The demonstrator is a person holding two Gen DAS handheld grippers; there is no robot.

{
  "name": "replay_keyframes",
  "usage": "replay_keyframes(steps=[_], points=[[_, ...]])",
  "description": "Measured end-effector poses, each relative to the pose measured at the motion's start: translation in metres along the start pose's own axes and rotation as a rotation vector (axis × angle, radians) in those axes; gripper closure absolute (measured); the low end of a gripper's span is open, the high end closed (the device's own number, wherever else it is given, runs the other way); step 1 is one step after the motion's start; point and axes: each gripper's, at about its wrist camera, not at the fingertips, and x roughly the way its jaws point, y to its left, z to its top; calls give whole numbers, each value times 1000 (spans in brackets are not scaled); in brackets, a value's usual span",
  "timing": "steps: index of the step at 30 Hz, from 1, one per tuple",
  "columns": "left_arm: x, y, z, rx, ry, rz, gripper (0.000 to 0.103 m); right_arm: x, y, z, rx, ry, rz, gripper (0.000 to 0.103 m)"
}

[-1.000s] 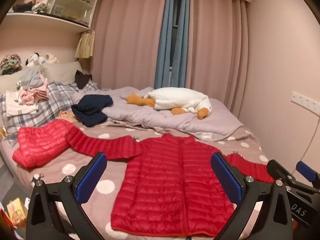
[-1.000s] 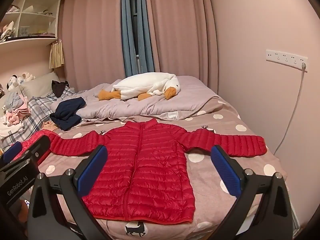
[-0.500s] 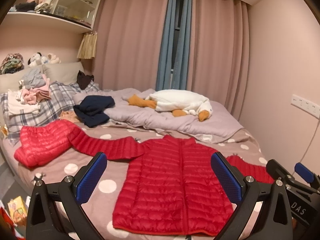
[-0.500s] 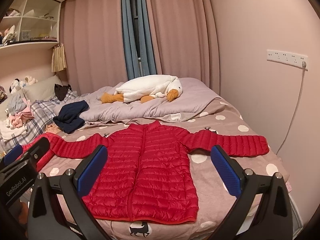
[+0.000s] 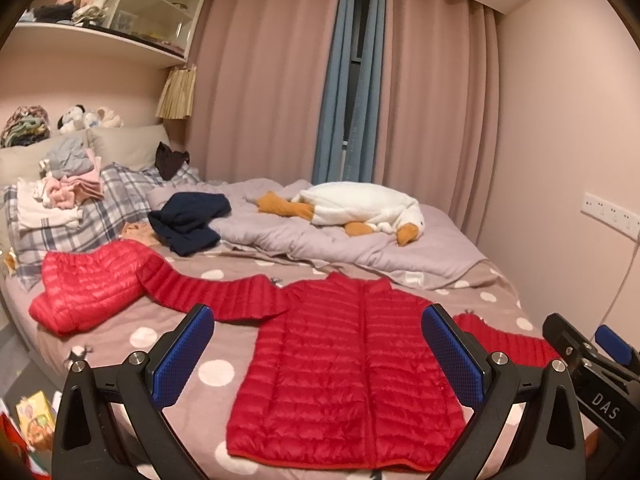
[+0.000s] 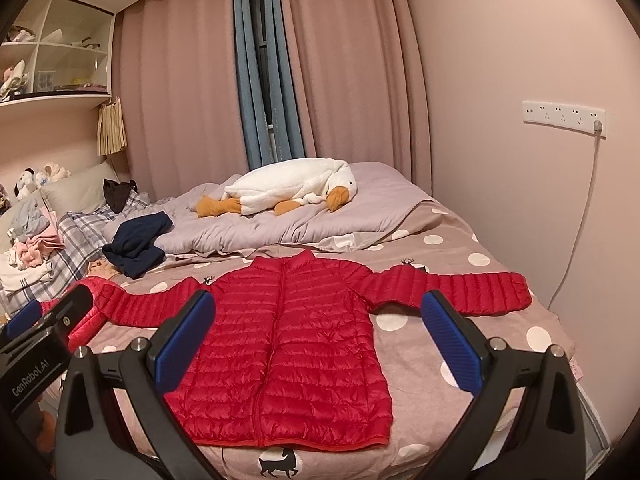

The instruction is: Fold large clothes

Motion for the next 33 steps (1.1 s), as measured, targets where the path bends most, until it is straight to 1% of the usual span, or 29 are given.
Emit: replay_keyframes(steps=[14,33], points=[[-5,2,-1,-9,-12,7,0,-1,-1,0,-2,8,0,0],[-9,10,-2,-23,-28,9,0,-7,1,-1,-17,-8,5,0]])
